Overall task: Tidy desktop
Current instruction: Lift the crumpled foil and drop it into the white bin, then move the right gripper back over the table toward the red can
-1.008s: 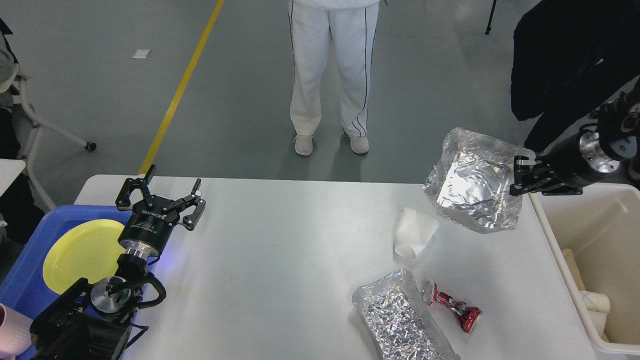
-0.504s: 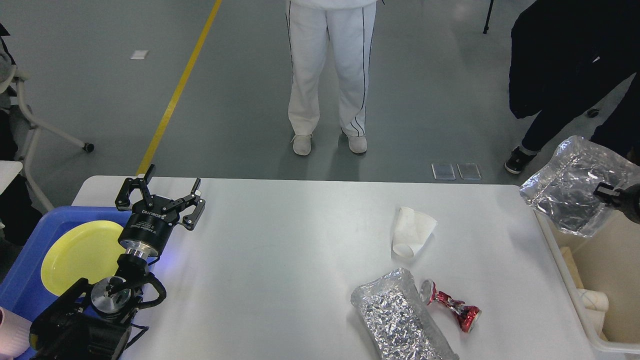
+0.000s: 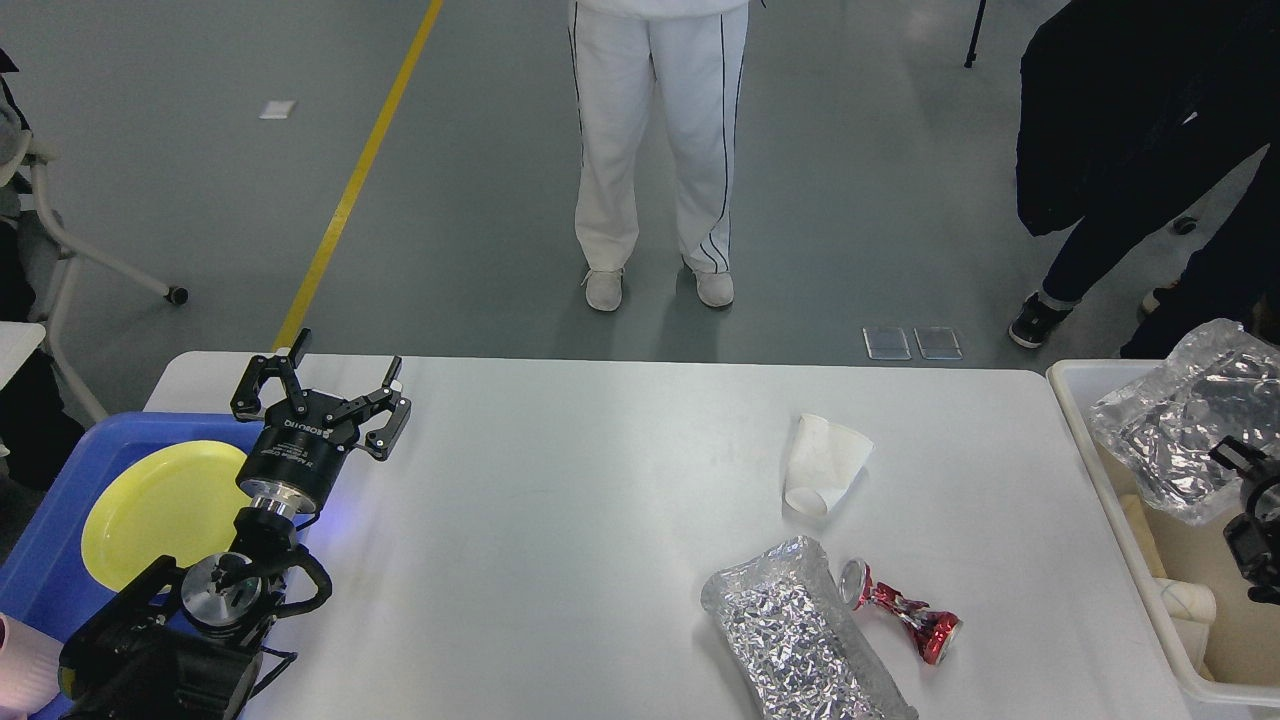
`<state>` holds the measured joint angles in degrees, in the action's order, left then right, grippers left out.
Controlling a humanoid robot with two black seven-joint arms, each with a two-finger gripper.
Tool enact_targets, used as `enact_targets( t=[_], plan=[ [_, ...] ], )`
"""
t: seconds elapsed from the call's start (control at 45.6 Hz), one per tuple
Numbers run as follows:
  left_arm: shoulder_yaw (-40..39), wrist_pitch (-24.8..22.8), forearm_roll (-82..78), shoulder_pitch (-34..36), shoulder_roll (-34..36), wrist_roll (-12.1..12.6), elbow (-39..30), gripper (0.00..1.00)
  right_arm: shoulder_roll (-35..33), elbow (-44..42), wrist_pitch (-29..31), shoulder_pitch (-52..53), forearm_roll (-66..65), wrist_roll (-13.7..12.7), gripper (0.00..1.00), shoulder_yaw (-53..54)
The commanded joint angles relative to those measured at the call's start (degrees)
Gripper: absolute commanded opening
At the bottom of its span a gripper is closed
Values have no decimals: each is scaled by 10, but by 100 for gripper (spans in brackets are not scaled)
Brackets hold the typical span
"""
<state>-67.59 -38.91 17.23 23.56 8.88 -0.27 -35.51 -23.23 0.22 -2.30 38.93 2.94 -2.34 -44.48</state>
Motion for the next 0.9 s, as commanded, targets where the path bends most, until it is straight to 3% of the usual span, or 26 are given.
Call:
enact_targets(
  t=[0.0,0.329,0.526,0.723,0.876],
  plan=[
    [0,1,0,0,0,0,0,96,2,6,2,-10,3,0,100,-1],
    [0,0,0,0,0,0,0,96,5,7,2,3,3,1,100,-2],
    [0,0,0,0,0,0,0,96,4,31,17,81,3,5,100,-1],
    [0,0,0,0,0,0,0,96,-49,239,92,293,0,7,100,-10],
    [0,0,0,0,0,0,0,96,-105,462,210,473,-17,15,100,-29]
  ],
)
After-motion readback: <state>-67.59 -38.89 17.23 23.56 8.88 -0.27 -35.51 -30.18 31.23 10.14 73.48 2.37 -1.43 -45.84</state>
